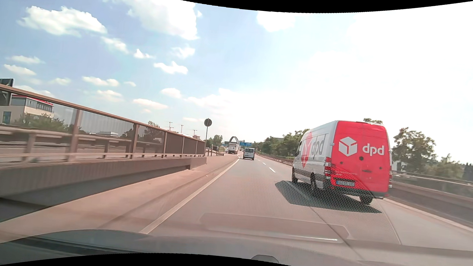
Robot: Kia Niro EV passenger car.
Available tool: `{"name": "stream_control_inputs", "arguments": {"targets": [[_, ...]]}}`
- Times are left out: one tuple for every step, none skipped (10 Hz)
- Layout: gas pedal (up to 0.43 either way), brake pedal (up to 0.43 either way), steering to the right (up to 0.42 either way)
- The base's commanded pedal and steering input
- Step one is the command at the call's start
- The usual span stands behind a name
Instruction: Follow the waypoints while adhering to traffic rules and regulations
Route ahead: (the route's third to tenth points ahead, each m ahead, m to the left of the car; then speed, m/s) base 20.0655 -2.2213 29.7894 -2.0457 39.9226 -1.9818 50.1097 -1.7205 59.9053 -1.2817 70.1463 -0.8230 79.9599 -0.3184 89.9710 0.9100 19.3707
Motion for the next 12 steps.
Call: {"name": "stream_control_inputs", "arguments": {"targets": [[0.0, 0.0, -0.005], [0.0, 0.0, -0.006], [0.0, 0.0, -0.006], [0.008, 0.0, -0.007], [0.008, 0.0, -0.008], [0.028, 0.0, -0.008], [0.028, 0.0, -0.008], [0.039, 0.0, -0.008], [0.047, 0.0, -0.008], [0.059, 0.0, -0.008], [0.059, 0.0, -0.009], [0.067, 0.0, -0.009]]}}
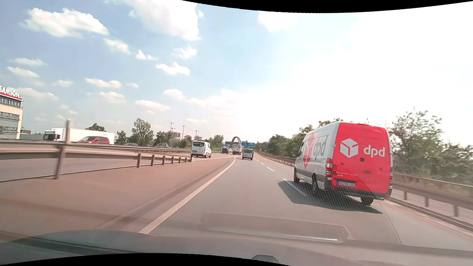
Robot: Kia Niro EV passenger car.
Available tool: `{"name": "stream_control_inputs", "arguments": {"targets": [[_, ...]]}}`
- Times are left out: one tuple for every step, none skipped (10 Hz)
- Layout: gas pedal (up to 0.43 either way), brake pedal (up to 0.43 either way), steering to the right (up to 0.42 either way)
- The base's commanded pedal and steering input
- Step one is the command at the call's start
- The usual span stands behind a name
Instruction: Follow the waypoints while adhering to traffic rules and regulations
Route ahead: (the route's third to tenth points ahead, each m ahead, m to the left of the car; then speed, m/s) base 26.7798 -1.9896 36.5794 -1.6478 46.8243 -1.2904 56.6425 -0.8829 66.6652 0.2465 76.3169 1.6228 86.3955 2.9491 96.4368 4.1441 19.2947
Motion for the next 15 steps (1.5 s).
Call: {"name": "stream_control_inputs", "arguments": {"targets": [[0.079, 0.0, -0.01], [0.079, 0.0, -0.01], [0.079, 0.0, -0.01], [0.098, 0.0, -0.01], [0.098, 0.0, -0.01], [0.098, 0.0, -0.01], [0.098, 0.0, -0.01], [0.098, 0.0, -0.01], [0.098, 0.0, -0.01], [0.098, 0.0, -0.01], [0.11, 0.0, -0.01], [0.11, 0.0, -0.01], [0.11, 0.0, -0.01], [0.118, 0.0, -0.01], [0.118, 0.0, -0.009]]}}
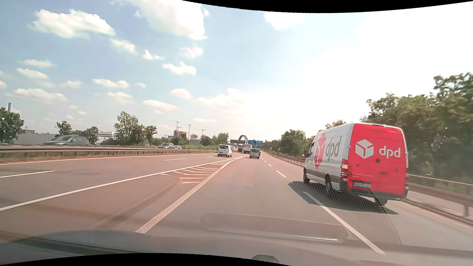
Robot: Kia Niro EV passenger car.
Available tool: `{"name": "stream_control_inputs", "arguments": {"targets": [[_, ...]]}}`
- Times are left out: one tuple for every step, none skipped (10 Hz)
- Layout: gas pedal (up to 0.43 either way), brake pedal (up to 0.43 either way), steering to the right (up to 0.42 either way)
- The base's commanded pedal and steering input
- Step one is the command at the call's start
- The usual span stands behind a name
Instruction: Follow the waypoints while adhering to traffic rules and regulations
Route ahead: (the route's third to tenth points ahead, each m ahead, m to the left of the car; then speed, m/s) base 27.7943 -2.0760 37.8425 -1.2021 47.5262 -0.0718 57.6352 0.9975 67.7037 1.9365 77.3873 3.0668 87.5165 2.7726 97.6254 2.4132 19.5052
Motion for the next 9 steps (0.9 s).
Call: {"name": "stream_control_inputs", "arguments": {"targets": [[0.118, 0.0, -0.009], [0.13, 0.0, -0.009], [0.13, 0.0, -0.008], [0.138, 0.0, -0.006], [0.15, 0.0, -0.004], [0.169, 0.0, 0.0], [0.189, 0.0, 0.002], [0.189, 0.0, 0.002], [0.189, 0.0, 0.001]]}}
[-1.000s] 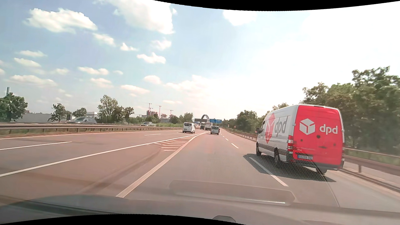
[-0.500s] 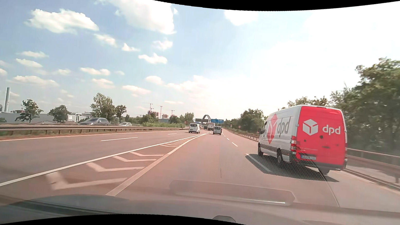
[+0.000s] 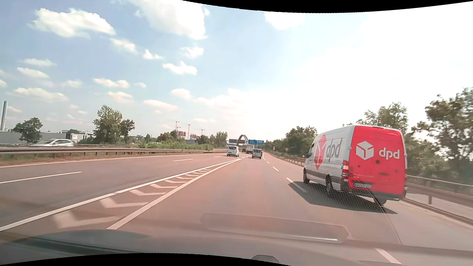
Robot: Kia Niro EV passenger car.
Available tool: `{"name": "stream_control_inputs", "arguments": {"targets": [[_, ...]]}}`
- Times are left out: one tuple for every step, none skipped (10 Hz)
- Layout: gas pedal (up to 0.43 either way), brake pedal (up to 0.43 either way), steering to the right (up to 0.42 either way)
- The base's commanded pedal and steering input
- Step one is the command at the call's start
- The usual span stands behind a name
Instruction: Follow the waypoints while adhering to traffic rules and regulations
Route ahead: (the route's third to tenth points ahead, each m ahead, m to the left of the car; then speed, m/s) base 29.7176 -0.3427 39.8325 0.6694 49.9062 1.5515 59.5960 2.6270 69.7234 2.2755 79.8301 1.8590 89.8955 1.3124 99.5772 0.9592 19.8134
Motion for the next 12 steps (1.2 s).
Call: {"name": "stream_control_inputs", "arguments": {"targets": [[0.189, 0.0, 0.001], [0.189, 0.0, 0.001], [0.189, 0.0, 0.001], [0.189, 0.0, 0.0], [0.189, 0.0, 0.0], [0.189, 0.0, -0.001], [0.177, 0.0, -0.001], [0.177, 0.0, -0.001], [0.177, 0.0, -0.001], [0.177, 0.0, -0.001], [0.169, 0.0, -0.001], [0.169, 0.0, -0.001]]}}
